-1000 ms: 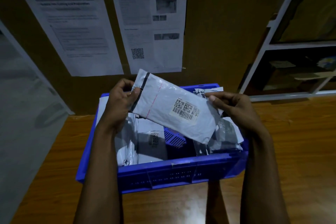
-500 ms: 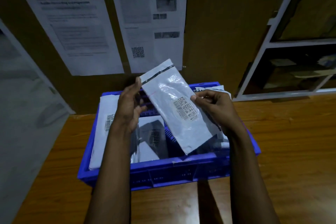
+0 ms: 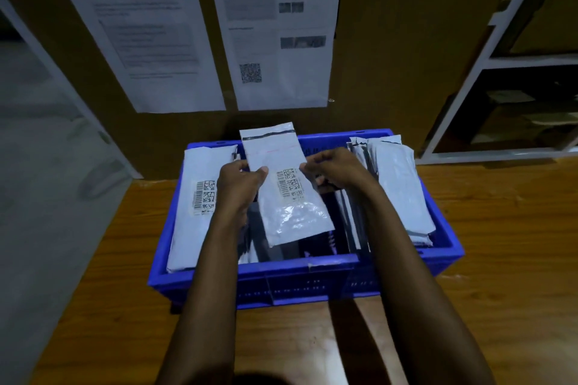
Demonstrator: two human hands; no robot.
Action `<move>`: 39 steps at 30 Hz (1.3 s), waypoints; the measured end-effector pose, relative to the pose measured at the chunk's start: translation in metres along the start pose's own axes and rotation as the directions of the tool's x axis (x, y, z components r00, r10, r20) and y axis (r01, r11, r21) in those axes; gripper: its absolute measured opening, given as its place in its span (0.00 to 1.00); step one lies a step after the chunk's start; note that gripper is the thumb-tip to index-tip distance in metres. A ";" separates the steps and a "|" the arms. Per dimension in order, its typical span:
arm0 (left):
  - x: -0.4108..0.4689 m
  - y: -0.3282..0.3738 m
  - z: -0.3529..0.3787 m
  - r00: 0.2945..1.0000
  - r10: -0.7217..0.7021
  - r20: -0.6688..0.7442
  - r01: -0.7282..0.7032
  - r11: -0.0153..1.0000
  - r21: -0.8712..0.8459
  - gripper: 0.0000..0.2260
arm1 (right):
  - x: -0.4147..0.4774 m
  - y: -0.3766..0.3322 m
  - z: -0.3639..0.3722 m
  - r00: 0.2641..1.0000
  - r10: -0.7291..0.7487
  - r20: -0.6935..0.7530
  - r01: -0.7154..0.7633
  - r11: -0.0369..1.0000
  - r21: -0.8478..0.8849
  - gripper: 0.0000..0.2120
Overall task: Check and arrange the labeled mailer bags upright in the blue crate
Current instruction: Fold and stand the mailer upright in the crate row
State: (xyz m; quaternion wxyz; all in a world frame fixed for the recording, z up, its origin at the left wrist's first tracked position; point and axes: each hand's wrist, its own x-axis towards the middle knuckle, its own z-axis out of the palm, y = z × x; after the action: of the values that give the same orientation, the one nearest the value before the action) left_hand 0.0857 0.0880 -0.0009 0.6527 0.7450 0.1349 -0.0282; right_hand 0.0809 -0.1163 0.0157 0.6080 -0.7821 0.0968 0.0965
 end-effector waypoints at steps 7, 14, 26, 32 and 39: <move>-0.008 -0.006 0.007 0.996 0.035 -0.085 -0.027 0.995 0.093 0.23 | 0.023 0.011 0.018 0.990 0.131 0.045 -0.128 0.989 -0.075 0.01; -0.007 -0.019 0.011 0.998 0.003 0.066 -0.022 0.959 0.283 0.23 | 0.036 0.035 0.040 0.957 0.286 -0.041 -0.279 0.879 -0.388 0.07; -0.007 -0.037 0.013 0.992 -0.053 0.118 -0.018 0.846 0.534 0.21 | 0.037 0.061 0.065 0.953 0.294 0.074 -0.183 0.752 -0.633 0.10; -0.005 -0.041 0.014 0.974 -0.151 0.171 0.037 0.844 0.535 0.14 | 0.037 0.058 0.068 0.949 0.292 0.122 -0.112 0.670 -0.734 0.08; -0.009 -0.041 0.021 0.930 -0.248 0.271 0.020 0.771 0.636 0.13 | 0.040 0.059 0.064 0.954 0.250 0.164 -0.039 0.649 -0.760 0.11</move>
State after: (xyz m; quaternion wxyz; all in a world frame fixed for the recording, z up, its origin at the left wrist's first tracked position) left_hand 0.0704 0.0705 -0.0417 0.3788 0.8903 0.0569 -0.2463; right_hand 0.1012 -0.0697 -0.0661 0.2296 -0.9329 0.0323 0.2757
